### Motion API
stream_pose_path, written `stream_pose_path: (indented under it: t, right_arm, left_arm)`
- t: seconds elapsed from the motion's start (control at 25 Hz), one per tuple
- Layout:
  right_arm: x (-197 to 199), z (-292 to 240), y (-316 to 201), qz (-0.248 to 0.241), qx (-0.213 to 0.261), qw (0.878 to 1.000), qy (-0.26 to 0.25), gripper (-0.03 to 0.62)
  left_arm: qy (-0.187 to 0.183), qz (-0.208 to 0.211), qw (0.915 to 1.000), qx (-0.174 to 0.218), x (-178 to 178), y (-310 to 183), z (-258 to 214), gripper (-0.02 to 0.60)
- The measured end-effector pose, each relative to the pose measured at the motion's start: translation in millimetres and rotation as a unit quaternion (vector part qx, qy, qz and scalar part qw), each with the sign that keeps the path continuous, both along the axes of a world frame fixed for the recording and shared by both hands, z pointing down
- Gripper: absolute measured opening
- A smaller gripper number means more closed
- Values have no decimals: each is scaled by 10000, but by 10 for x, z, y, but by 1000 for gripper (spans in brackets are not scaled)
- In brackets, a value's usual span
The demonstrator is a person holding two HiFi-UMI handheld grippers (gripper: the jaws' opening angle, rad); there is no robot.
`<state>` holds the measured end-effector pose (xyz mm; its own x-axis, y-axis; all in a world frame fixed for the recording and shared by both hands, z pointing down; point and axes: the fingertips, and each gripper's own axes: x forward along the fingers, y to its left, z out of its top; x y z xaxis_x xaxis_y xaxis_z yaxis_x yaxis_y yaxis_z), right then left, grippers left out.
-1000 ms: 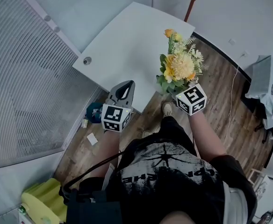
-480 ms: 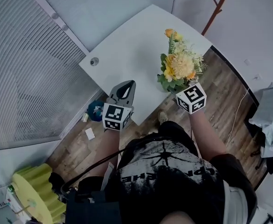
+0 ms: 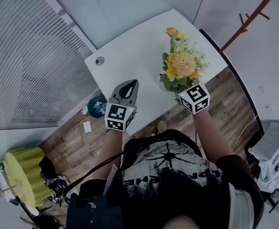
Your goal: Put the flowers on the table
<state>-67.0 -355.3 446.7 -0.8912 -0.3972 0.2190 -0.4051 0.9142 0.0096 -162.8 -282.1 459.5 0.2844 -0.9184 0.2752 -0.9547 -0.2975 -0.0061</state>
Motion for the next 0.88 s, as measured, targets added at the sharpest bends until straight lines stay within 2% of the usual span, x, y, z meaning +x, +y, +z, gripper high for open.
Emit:
stream_pose_path:
  t: [0.36, 0.56, 0.88]
  right_arm:
    - [-74, 175, -418, -400, -21, 9991, 100, 250]
    - [-146, 306, -544, -395, -99, 9990, 204, 250]
    - [-291, 504, -683, -408, -128, 9986, 317, 250]
  left_arm:
    - [-70, -315, 9994, -97, 39, -422, 112, 12]
    - [-96, -264, 9996, -81, -5, -588, 141, 12]
    - [-93, -215, 9992, -336, -129, -725, 345, 14]
